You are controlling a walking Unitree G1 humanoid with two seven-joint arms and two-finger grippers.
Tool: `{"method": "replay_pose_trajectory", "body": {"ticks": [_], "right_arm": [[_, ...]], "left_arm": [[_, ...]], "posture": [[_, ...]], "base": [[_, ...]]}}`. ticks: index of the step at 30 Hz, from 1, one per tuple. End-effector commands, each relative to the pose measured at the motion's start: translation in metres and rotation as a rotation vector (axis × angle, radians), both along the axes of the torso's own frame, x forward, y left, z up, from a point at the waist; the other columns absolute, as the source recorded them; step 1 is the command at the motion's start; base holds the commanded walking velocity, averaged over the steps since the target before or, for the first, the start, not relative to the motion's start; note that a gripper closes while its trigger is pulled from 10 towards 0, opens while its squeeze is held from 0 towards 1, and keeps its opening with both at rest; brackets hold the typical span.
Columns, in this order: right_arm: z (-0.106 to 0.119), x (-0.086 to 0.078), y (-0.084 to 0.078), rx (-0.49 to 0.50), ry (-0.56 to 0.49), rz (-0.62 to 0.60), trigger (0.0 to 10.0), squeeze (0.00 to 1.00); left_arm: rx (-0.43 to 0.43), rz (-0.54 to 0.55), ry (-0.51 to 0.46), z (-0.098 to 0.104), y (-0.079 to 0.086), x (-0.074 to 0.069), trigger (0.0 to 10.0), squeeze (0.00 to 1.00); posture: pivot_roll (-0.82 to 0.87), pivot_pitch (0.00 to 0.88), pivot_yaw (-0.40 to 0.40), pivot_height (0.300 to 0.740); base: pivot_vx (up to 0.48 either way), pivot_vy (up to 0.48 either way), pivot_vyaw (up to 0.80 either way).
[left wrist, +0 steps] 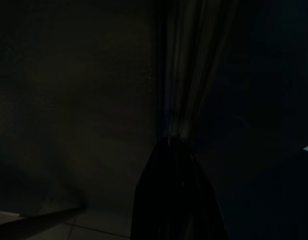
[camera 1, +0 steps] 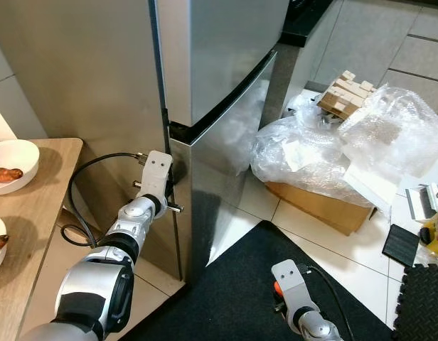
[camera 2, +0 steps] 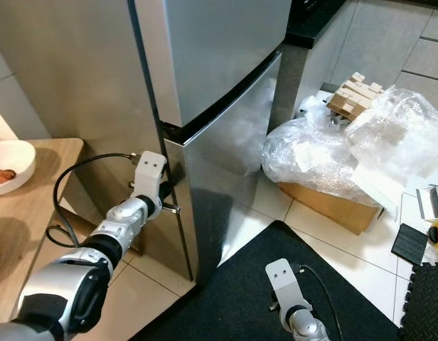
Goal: Restocking fridge
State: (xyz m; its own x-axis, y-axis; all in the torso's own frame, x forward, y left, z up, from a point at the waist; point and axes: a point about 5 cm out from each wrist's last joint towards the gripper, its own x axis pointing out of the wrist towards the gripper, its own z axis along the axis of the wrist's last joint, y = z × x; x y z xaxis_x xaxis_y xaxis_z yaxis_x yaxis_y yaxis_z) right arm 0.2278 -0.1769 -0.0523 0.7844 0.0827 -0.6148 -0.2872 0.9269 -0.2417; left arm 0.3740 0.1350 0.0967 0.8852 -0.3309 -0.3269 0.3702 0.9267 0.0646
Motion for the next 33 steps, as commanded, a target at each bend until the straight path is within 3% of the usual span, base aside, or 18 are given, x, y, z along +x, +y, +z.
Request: {"method": "replay_pose_trajectory", "body": {"ticks": [1,33], "right_arm": [[-0.001,-0.003,-0.002,0.009,-0.002,-0.021,10.0,0.0],[-0.001,-0.003,-0.001,0.01,-0.005,-0.008,10.0,0.0]], "left_arm": [[-0.013,-0.144,-0.041,0.009,-0.034,0.001,10.0,0.0],[-0.003,-0.266,-0.04,0.004,-0.064,-0.007,10.0,0.0]], "posture": [[-0.16,0.083,-0.006,0.74],[-0.16,0.064,-0.002,0.74]], "base": [[0.0,0.0,0.0],[0.0,0.0,0.0]]}}
